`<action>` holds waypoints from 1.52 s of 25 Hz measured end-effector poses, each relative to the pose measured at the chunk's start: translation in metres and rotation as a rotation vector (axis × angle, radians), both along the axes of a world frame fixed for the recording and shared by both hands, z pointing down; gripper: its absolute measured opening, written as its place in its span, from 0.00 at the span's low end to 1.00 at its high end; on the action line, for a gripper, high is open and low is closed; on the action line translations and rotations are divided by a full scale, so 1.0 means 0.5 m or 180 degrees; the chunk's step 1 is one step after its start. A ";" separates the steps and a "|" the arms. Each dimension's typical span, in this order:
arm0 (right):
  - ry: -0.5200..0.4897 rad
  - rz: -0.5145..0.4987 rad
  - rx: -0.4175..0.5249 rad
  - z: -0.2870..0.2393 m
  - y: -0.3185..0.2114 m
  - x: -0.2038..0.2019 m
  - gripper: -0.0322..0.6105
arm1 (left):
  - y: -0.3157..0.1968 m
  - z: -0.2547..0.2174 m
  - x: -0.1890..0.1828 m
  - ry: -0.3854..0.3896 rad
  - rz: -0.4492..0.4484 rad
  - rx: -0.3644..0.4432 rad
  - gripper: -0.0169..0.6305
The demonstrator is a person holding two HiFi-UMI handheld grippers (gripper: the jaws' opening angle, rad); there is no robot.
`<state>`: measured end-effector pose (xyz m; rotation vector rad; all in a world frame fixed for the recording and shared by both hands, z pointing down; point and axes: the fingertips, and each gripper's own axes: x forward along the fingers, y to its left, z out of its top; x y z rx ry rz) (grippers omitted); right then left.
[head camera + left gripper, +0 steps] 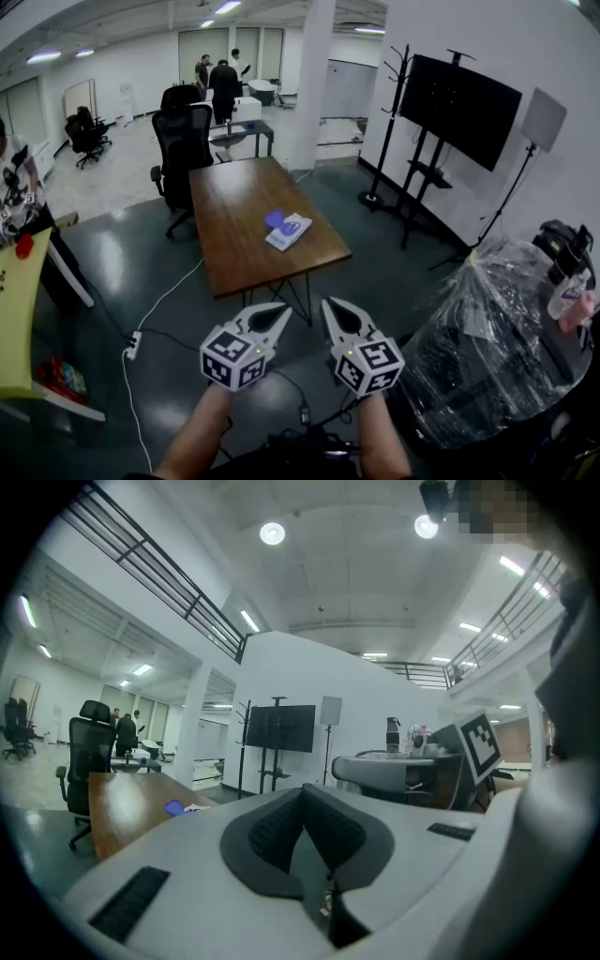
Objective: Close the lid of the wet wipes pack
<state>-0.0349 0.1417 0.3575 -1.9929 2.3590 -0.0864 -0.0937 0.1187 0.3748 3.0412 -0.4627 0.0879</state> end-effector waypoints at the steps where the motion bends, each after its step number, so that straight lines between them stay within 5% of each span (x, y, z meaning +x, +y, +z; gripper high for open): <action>1: 0.0023 -0.0005 -0.0002 -0.001 -0.005 0.012 0.07 | -0.007 0.001 0.009 -0.0001 -0.0031 -0.0001 0.02; 21: 0.0012 -0.0440 -0.0127 0.065 -0.209 0.290 0.07 | -0.213 0.049 0.261 -0.0283 -0.0634 -0.0045 0.02; 38: 0.0076 -0.0106 -0.0492 0.123 -0.594 0.325 0.07 | -0.634 0.136 0.271 -0.0249 -0.0435 -0.0411 0.02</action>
